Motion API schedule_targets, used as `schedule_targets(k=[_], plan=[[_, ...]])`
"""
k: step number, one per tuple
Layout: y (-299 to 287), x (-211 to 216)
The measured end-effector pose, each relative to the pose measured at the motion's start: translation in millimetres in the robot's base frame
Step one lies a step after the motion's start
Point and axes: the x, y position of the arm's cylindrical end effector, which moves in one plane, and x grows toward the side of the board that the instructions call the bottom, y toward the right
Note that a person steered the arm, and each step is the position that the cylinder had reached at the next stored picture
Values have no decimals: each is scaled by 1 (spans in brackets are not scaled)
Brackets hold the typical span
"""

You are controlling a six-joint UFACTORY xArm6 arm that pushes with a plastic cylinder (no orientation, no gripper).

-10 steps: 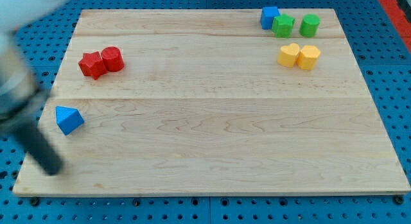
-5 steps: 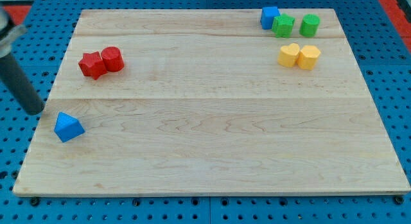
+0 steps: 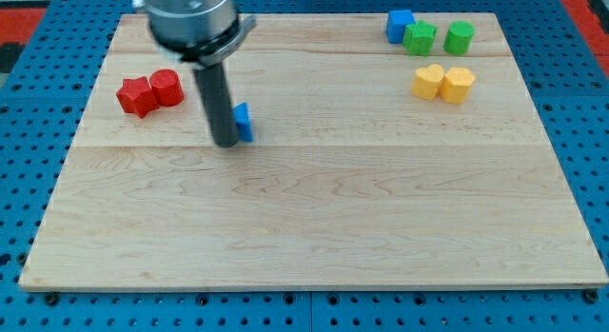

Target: Push the blue triangle to the bottom left of the blue cube

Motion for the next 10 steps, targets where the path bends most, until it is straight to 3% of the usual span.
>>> schedule_targets(k=[4,10], plan=[[105,-142],[82,-156]])
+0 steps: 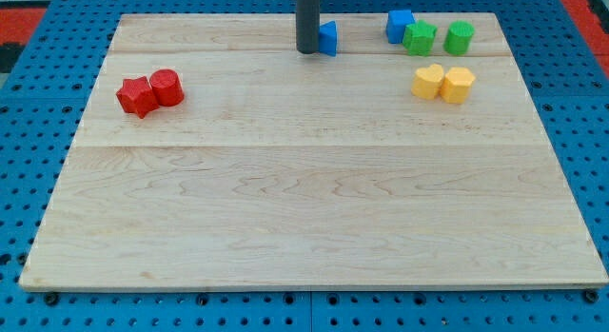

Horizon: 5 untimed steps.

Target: Push the blue triangle to the bottom left of the blue cube

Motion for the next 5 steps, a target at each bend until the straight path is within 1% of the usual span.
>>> schedule_targets(k=[1,2,3,4,5], plan=[[-27,-4],[11,-27],[26,-37],[43,-37],[77,-37]])
